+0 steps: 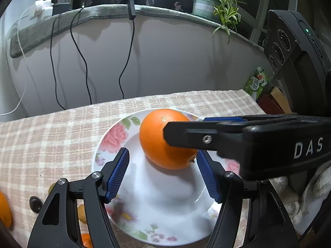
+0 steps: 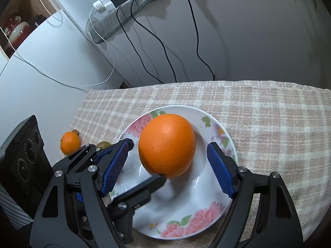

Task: Organize fruits
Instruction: 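Lower the orange onto the plate and open the right gripper, then move the right gripper to the second large orange and grasp it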

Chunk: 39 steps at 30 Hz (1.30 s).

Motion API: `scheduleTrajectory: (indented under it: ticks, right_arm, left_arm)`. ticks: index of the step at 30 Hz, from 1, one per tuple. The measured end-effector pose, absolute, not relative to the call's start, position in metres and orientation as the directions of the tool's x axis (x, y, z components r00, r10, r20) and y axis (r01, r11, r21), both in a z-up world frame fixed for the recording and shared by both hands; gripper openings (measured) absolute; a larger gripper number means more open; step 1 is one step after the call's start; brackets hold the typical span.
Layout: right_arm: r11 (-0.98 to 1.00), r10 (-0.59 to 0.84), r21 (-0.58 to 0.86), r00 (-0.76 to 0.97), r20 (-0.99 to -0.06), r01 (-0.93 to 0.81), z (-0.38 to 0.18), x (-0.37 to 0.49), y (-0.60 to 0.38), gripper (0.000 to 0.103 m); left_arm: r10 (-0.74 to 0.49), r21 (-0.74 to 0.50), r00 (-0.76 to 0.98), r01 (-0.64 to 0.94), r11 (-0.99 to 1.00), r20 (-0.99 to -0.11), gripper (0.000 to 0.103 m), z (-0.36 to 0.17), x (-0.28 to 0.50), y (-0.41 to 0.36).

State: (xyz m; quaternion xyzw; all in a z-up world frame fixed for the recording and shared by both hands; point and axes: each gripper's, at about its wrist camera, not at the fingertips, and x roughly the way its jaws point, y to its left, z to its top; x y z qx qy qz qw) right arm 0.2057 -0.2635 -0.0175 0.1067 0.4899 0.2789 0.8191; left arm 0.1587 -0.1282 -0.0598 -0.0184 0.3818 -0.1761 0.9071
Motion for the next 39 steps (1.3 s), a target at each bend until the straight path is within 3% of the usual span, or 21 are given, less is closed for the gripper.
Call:
scheduleTrajectory:
  ticks: [14,23,39]
  right_arm:
    - [0.849,0.523,0.4,0.443,-0.729,-0.344,0.002,0.182,-0.271,0.087]
    - [0.885,0.435,0.24,0.527,-0.73,-0.399,0.024,0.16,-0.251,0.092]
    - [0.821,0.505,0.221,0.489,-0.712,-0.527,0.026,0.146,-0.176,0.092]
  left_arm:
    - [-0.306,-0.147,0.686,0.281,0.948,-0.66,0.067,-0.046,0.131,-0.11]
    - [-0.256,-0.091,0.732,0.258,0.962,-0.631,0.067,-0.04,0.102,-0.093]
    - [-0.116,-0.102,0.782,0.067,0.993,-0.613,0.067,-0.038,0.061,-0.008]
